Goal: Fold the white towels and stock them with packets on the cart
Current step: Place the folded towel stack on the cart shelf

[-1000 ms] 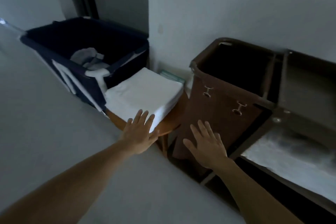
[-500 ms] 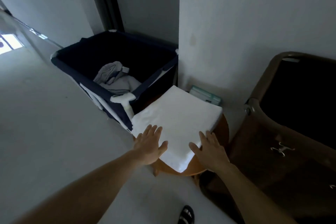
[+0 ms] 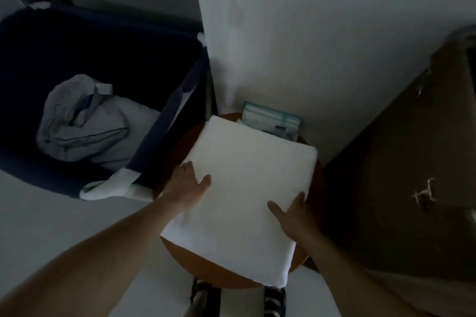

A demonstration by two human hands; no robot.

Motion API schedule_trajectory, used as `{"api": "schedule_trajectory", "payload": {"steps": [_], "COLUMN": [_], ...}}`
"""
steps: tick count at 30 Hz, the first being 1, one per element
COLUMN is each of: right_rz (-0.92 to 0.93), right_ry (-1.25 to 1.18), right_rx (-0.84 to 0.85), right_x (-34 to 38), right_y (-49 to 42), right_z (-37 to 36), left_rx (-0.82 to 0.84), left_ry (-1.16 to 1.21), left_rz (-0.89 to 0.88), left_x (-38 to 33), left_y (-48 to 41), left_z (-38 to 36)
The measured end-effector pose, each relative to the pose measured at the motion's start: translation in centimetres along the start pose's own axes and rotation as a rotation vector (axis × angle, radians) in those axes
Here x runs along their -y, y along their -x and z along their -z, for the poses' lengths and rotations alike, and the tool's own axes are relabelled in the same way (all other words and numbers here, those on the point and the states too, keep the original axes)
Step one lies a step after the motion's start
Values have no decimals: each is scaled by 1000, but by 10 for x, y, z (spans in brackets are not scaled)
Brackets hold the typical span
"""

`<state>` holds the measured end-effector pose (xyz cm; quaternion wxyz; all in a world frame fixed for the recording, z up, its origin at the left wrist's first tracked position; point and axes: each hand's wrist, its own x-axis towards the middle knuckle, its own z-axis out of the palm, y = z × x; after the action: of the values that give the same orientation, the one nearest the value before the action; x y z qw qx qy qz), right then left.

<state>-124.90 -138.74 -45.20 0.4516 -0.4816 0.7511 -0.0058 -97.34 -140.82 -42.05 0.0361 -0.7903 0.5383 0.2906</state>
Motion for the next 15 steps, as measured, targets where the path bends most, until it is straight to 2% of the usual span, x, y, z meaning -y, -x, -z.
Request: {"api": "schedule_trajectory", "payload": {"steps": [3, 7, 10, 14, 15], "right_rz": [-108, -188, -172, -214, -200], "right_ry": [-79, -227, -436, -789, -837], "right_rx": [-106, -192, -265, -239, -281], "right_x": [1, -6, -26, -28, -30], "right_y": [-19, -37, -52, -49, -51], "right_z": [-16, -30, -38, -40, -41], "left_rx": [90, 198, 264, 380, 391], "left_ry": [64, 293, 455, 661, 677], "left_rz": [23, 72, 138, 139, 140], "left_x": [13, 37, 42, 50, 52], "left_y": [-50, -95, -111, -124, -126], "left_z": [-12, -29, -27, -26, -27]}}
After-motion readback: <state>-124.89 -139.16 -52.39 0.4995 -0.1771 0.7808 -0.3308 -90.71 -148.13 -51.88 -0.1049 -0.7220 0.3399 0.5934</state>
